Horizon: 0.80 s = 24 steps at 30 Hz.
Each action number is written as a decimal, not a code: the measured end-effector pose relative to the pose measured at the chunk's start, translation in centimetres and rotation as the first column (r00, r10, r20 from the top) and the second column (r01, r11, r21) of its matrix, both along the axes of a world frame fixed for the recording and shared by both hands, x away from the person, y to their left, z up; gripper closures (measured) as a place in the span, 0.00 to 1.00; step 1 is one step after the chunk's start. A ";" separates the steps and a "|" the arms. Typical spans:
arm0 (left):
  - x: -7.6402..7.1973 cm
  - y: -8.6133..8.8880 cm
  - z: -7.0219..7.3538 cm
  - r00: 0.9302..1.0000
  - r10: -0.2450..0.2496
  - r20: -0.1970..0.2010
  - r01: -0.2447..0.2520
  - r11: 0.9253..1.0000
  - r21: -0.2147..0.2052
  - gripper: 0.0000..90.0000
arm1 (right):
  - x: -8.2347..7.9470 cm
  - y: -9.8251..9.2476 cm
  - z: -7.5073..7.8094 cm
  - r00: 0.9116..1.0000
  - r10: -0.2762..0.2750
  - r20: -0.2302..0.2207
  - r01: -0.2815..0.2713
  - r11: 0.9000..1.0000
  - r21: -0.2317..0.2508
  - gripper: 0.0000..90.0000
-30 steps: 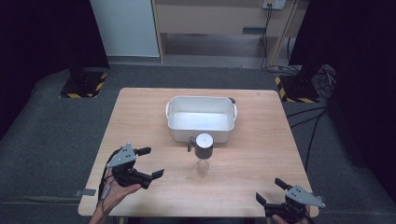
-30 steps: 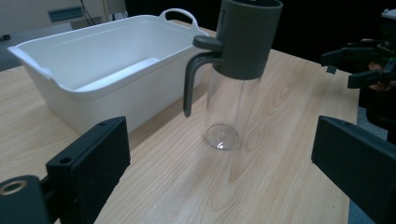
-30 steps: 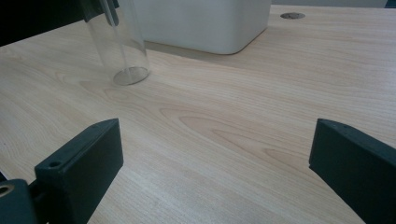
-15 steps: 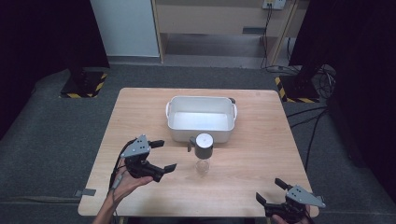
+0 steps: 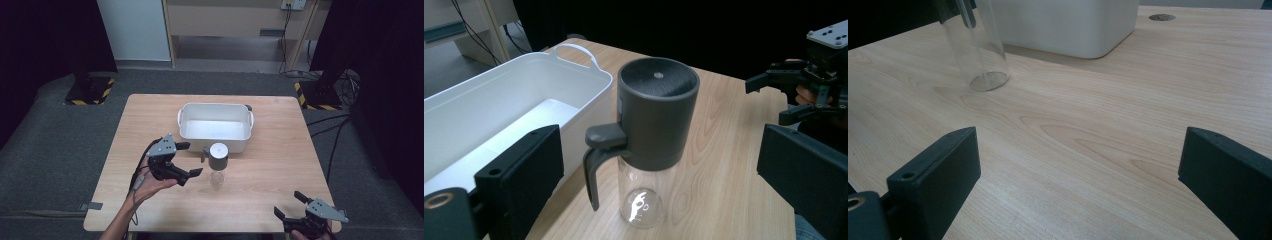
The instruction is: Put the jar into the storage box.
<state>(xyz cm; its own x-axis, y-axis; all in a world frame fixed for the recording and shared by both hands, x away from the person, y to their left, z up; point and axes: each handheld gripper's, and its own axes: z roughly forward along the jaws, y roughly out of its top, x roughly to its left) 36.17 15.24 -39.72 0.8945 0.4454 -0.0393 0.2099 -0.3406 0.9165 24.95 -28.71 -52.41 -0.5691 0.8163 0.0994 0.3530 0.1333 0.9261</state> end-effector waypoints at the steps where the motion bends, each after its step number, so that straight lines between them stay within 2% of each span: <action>1: 0.2 -0.3 0.1 1.000 -0.006 -0.002 0.006 1.000 0.002 0.04 | 0.0 0.0 0.0 1.000 -0.001 0.000 0.001 1.000 0.000 0.03; 11: 1.6 -2.5 0.3 1.000 -0.023 -0.012 0.023 1.000 0.019 0.05 | 0.0 0.0 0.0 1.000 0.001 0.003 -0.001 1.000 0.000 0.04; 24: 2.5 -4.7 0.7 0.999 -0.044 -0.015 0.045 0.998 0.041 0.07 | 0.0 0.0 0.0 1.000 0.002 0.002 -0.002 1.000 -0.001 0.04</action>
<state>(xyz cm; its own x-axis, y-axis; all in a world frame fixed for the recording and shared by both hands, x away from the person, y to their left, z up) 38.72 10.50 -39.03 0.9130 0.4066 -0.0344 0.2064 -0.3875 0.8985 24.93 -28.70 -52.41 -0.5712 0.8150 0.0974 0.3505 0.1349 0.9268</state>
